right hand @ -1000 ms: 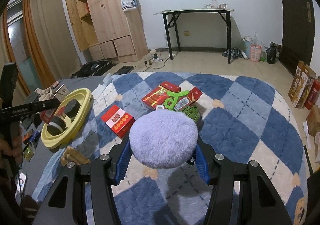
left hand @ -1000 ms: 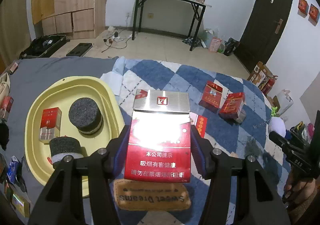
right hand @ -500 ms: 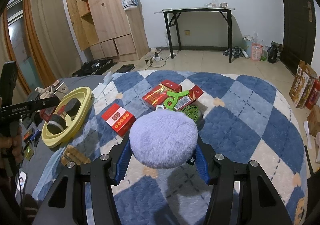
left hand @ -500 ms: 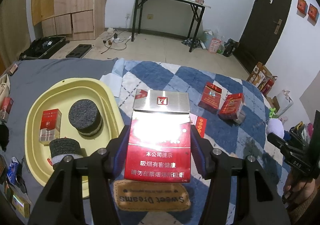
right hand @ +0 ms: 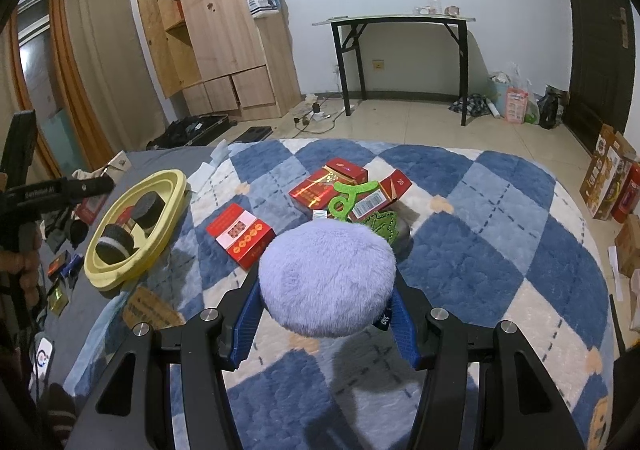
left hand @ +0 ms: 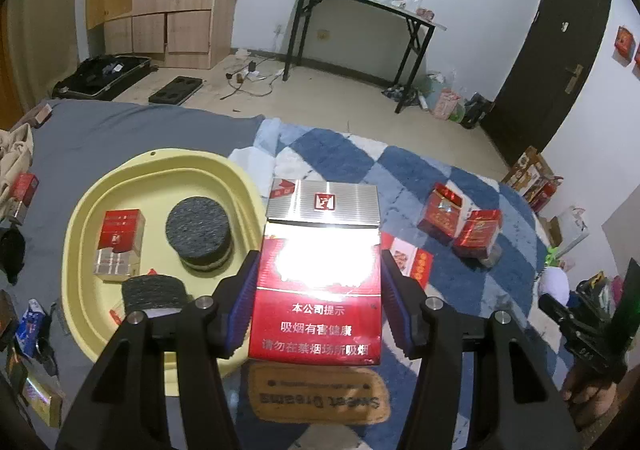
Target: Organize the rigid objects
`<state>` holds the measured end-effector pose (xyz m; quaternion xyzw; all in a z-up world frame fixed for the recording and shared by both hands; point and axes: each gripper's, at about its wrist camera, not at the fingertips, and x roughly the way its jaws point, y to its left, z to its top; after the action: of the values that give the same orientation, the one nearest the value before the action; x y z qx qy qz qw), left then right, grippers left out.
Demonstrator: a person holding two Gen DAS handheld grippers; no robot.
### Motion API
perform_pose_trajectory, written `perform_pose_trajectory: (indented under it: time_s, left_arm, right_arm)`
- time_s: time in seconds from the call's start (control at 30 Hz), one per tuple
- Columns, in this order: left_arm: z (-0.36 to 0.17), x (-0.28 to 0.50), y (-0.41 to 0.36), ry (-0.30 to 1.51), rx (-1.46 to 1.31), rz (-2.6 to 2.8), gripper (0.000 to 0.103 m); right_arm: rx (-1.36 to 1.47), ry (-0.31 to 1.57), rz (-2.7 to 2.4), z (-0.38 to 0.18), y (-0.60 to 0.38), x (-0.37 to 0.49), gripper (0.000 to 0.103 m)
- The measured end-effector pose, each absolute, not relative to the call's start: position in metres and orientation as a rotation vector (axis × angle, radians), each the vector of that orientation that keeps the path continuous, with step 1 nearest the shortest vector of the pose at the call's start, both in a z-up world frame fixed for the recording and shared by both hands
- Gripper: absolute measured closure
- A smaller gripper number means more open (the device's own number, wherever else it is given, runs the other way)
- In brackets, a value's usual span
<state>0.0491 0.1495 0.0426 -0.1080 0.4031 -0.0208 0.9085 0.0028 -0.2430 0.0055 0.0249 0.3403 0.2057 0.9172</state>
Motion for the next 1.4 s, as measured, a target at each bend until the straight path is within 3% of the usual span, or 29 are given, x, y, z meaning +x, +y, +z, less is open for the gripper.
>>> perform_pose_trajectory:
  time_s: [0.17,0.37,0.6,0.9,1.4]
  left_arm:
    - [0.046,0.054,0.162,0.829,-0.214,-0.062,0.045]
    - [0.06,0.069,0.236,0.84,-0.285,0.072,0.045]
    - [0.039,0.071,0.298,0.912,-0.265,0.2,0.045]
    - [-0.019,0.084,0.33,1.038,-0.308,0.207,0.045]
    - [-0.052,0.098,0.331,1.093,-0.35,0.178,0.045]
  right_arm:
    - [0.047,0.695,0.441,0.009,-0.241,0.002,0.047]
    - [0.027,0.667,0.52,0.024,-0.214,-0.006,0.047]
    - [-0.06,0.627,0.736,0.046,-0.107,0.0,0.047]
    - [-0.243,0.763,0.855,-0.019,0.042,0.049,0.047]
    - [-0.428,0.808,0.896,-0.054,0.128,0.07,0.045]
